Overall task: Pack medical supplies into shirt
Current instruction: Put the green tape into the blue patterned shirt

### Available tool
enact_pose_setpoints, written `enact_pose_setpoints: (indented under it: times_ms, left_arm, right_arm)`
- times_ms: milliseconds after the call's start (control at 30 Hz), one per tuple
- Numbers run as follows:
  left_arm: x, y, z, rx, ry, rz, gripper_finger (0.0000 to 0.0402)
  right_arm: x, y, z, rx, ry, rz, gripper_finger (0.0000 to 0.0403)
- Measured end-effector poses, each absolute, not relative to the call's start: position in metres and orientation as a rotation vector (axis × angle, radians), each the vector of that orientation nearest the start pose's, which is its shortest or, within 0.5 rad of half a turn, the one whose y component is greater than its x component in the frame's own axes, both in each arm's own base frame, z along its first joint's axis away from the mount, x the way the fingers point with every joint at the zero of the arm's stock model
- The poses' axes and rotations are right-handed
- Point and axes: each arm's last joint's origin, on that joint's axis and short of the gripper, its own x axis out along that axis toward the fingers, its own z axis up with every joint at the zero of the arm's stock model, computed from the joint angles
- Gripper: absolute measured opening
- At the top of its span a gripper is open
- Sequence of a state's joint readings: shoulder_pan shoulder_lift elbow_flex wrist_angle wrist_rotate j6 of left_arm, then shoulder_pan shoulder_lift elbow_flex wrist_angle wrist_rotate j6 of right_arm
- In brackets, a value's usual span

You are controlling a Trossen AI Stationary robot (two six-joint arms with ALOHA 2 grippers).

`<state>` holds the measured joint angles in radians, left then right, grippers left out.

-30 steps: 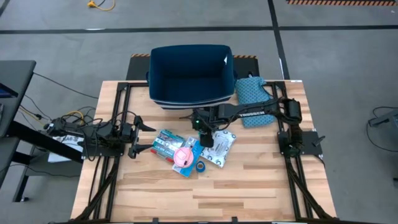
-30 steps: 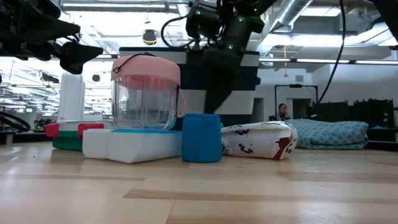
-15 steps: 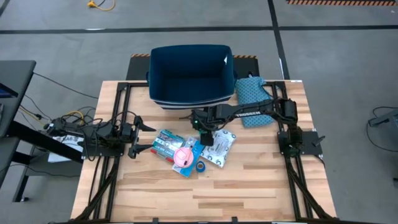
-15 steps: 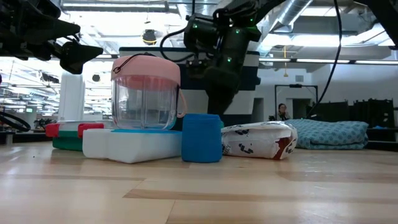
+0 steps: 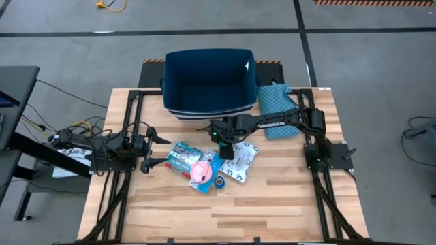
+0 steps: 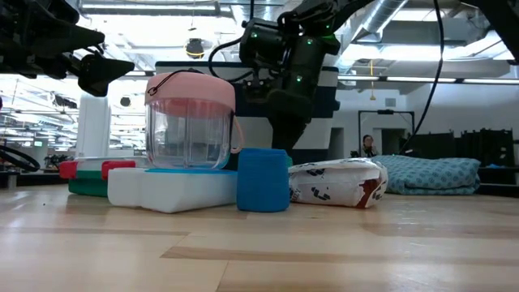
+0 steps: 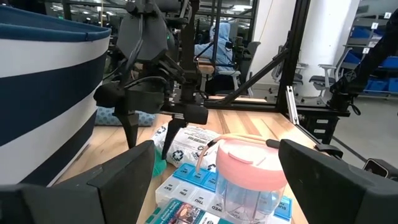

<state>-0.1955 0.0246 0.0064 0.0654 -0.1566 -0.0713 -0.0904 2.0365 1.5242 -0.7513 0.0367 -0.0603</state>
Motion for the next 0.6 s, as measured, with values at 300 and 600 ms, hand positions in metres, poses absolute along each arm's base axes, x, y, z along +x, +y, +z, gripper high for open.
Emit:
enact_pose_setpoints:
  times_ms: [300,600]
  left_arm:
    - [0.097,-0.015,0.170,-0.075,-0.045,-0.040,0.0334]
    - [0.097,-0.015,0.170,-0.075,-0.044,-0.040,0.0334]
  right_arm:
    - [0.417,-0.028,0.155,-0.064,1.312,-0.082,0.0213]
    - [0.413,-0.023,0.155,-0.079,1.336,-0.078,0.0111]
